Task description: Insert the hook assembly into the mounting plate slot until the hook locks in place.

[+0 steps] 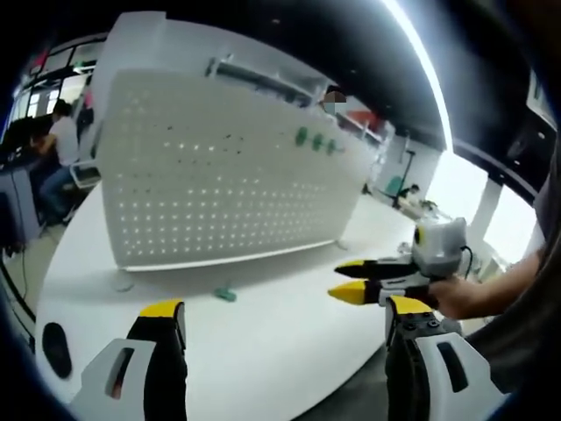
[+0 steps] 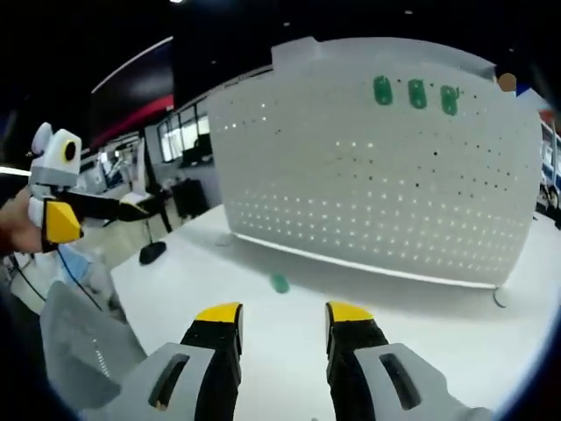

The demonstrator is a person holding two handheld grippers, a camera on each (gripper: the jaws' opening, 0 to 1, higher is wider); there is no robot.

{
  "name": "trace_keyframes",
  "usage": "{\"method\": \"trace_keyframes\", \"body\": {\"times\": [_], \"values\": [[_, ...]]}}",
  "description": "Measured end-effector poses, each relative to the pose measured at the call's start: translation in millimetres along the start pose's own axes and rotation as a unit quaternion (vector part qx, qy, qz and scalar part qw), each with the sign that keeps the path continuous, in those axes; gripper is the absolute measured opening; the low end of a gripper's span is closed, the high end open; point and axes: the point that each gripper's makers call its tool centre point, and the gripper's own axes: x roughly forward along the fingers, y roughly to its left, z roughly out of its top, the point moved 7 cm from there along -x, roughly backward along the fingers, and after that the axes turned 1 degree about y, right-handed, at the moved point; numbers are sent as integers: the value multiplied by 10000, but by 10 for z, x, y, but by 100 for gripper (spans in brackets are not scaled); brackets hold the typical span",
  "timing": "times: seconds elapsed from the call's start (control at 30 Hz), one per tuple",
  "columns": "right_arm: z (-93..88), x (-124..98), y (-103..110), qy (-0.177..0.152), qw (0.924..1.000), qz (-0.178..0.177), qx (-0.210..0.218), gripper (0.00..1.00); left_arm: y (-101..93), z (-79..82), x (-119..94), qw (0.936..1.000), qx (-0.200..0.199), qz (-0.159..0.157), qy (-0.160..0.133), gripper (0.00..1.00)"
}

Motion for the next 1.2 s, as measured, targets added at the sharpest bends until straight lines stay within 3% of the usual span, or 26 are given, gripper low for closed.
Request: {"method": "trace_keyframes", "body": {"times": [0.27,0.63,1.2], "values": [[37,381,101,96,9994,343,35,36,94,-27,0,9999,-73,88,76,96],[101,795,98,195,9985,507,24,36,161,-39,60,9997,-157,87,145,96],[0,1355,170,564,9959,705,80,36,349,-100,125,9988,-356,187,271,96]]}}
